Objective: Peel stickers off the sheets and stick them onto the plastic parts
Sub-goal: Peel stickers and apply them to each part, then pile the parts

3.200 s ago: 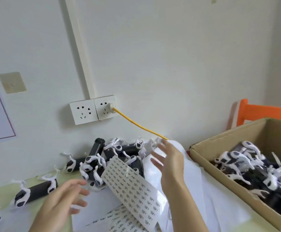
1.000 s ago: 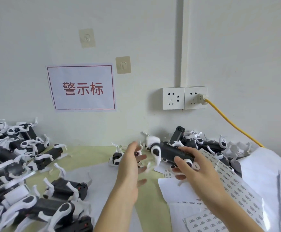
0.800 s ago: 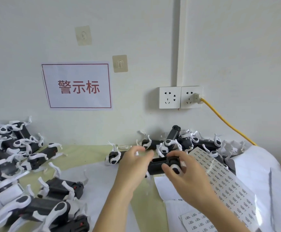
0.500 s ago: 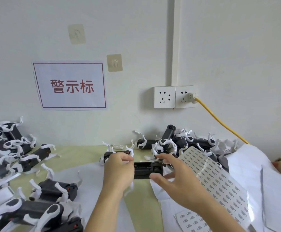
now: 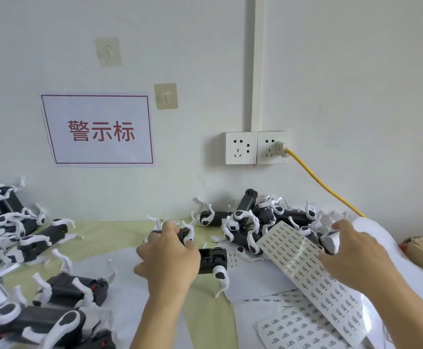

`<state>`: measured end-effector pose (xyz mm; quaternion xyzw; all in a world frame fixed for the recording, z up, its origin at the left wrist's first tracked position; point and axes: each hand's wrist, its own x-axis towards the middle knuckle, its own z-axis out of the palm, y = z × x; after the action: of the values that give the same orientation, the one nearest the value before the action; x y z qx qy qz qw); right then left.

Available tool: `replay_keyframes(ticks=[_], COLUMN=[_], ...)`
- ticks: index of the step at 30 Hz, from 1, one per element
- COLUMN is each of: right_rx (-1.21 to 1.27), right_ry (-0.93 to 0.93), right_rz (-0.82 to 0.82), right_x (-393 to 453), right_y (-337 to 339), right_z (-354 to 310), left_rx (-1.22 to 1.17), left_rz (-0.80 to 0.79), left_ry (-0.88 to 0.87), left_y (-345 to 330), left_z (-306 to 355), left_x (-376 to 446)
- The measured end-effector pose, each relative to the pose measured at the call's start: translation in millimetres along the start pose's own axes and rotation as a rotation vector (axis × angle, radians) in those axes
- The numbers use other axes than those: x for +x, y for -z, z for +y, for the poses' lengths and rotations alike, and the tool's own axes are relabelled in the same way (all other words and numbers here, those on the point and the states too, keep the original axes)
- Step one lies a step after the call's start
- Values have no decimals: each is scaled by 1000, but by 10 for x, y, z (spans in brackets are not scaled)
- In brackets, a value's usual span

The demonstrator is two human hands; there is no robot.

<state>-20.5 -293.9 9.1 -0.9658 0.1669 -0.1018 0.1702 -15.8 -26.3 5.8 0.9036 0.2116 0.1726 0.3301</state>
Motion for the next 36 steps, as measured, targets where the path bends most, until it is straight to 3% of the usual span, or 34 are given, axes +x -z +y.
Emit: replay_keyframes(ticks=[3,6,11,17,22,36], right_rx=[-7,86,576,884,1075,1173], right_ry=[4,13,98,274,318,260], right_rz=[-84,-59,-18,-89,-210,-174], right_x=[-39,-61,-98,-289,-321,-261], right_y=[-55,-81,45,30,49,-48], right_z=[-34,-87,-246,-527,-551,-560], left_rx=[-127,-263,-497,-444,-450,-485], left_rz=[94,121,-60,-283,-204,-166], left_ry=[-142,-372,-645,-732,-697,-669], left_y=[-29,-96,-176,-197,-186,-134], left_z=[183,329,421,441,460,449], left_x=[-171,-326,-460,-513,-534,-521])
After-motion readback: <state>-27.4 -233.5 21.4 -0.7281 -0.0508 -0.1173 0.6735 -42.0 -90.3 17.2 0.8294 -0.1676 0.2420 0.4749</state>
